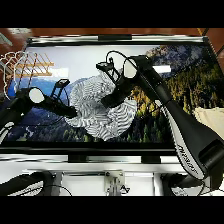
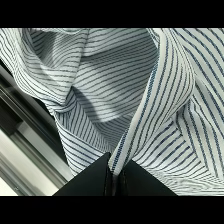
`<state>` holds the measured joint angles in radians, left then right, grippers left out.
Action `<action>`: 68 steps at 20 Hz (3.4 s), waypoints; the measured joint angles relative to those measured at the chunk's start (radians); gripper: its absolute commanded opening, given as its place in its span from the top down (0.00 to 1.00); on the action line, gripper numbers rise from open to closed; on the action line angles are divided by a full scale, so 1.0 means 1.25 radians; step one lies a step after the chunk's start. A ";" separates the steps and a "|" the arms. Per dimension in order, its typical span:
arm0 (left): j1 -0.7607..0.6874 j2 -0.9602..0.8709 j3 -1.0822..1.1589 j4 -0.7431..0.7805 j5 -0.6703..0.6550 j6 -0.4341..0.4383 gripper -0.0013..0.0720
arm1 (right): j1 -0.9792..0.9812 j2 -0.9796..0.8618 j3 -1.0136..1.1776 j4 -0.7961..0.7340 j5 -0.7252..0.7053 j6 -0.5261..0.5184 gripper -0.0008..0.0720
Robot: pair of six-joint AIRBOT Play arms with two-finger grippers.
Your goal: Fold the shirts.
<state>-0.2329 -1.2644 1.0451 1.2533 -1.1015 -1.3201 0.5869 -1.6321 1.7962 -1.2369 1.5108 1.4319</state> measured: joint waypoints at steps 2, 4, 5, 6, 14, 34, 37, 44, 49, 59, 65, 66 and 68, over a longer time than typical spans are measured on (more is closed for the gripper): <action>-0.009 -0.023 -0.001 -0.014 -0.010 0.004 0.91 | 0.000 0.000 0.000 -0.001 0.000 0.000 0.89; -0.016 -0.045 -0.002 -0.021 -0.034 0.006 0.91 | 0.000 0.000 0.000 -0.002 0.002 0.000 0.89; -0.017 -0.052 -0.001 -0.024 -0.044 0.006 0.91 | 0.000 0.000 0.000 -0.006 0.007 0.000 0.89; -0.018 -0.054 0.001 -0.026 -0.051 0.006 0.91 | 0.000 0.000 0.000 -0.016 0.015 0.000 0.89; -0.017 -0.003 0.051 -0.103 -0.056 0.007 0.91 | 0.000 0.000 0.000 -0.192 0.150 0.039 0.27; -0.121 0.008 0.060 -0.180 0.058 0.006 0.91 | 0.001 -0.109 0.000 -0.374 0.158 0.265 0.89; -0.108 0.008 0.060 -0.171 0.059 0.006 0.91 | 0.001 -0.110 0.000 -0.387 0.157 0.254 0.89; -0.045 0.011 0.078 -0.162 0.034 0.009 0.91 | 0.001 0.050 0.000 -0.284 0.091 0.183 0.86; -0.030 0.060 0.173 -0.161 -0.011 0.018 0.91 | 0.001 0.146 0.000 -0.183 0.026 0.178 0.89; -0.027 0.156 0.699 -0.121 0.024 0.044 0.91 | 0.001 0.325 0.196 -0.194 -0.290 0.009 0.89; -0.027 0.180 0.746 -0.030 -0.088 -0.026 0.91 | 0.001 0.383 0.186 -0.190 -0.219 0.033 0.89; -0.027 0.180 0.720 -0.012 -0.122 -0.047 0.91 | 0.001 0.378 0.166 -0.189 -0.175 0.046 0.89; -0.029 0.178 0.636 0.013 -0.178 -0.077 0.91 | 0.001 0.353 0.117 -0.189 -0.091 0.078 0.89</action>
<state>-0.2695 -1.0424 1.8397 1.2690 -1.3235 -1.4162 0.5880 -1.1908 1.9419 -1.4731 1.3968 1.5291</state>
